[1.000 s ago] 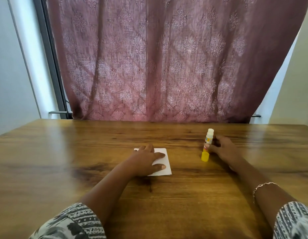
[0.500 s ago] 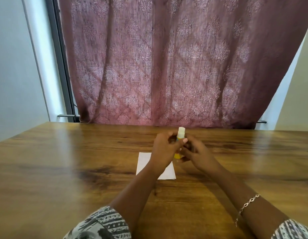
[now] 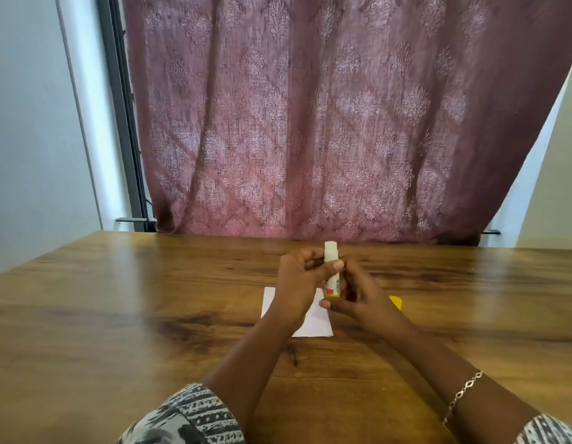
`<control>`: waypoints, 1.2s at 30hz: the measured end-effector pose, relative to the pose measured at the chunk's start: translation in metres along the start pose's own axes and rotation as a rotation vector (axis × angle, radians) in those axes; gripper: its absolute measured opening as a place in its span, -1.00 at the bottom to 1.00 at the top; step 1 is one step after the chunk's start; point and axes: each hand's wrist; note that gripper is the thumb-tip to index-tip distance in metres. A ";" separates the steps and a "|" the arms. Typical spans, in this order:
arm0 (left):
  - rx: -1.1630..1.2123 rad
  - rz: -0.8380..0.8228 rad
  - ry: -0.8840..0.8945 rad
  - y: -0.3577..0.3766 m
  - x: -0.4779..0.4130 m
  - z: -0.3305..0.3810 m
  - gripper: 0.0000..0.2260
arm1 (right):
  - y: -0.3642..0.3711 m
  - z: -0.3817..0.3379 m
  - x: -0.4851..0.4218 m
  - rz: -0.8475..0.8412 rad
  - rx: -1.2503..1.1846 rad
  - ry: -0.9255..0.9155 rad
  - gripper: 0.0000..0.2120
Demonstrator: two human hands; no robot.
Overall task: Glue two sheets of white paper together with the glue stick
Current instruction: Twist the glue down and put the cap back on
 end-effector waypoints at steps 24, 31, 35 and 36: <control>0.013 -0.104 -0.042 -0.010 0.004 0.007 -0.85 | -0.004 0.001 0.008 -0.106 -0.271 0.075 -0.55; 0.039 -0.097 -0.036 -0.007 0.005 0.005 -0.86 | 0.005 0.000 0.008 0.038 -0.071 0.015 -0.40; 0.004 -0.098 -0.026 -0.010 0.005 0.007 -0.85 | 0.003 0.002 0.008 -0.039 -0.208 0.025 -0.50; 0.001 -0.095 -0.023 -0.010 0.005 0.007 -0.85 | 0.001 0.001 0.008 -0.059 -0.259 0.037 -0.56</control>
Point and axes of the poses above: each hand's wrist, its own x-axis away from the middle knuckle, its own y-axis out of the palm, z = x × y, and after that the axes turned 9 degrees about x, right-handed
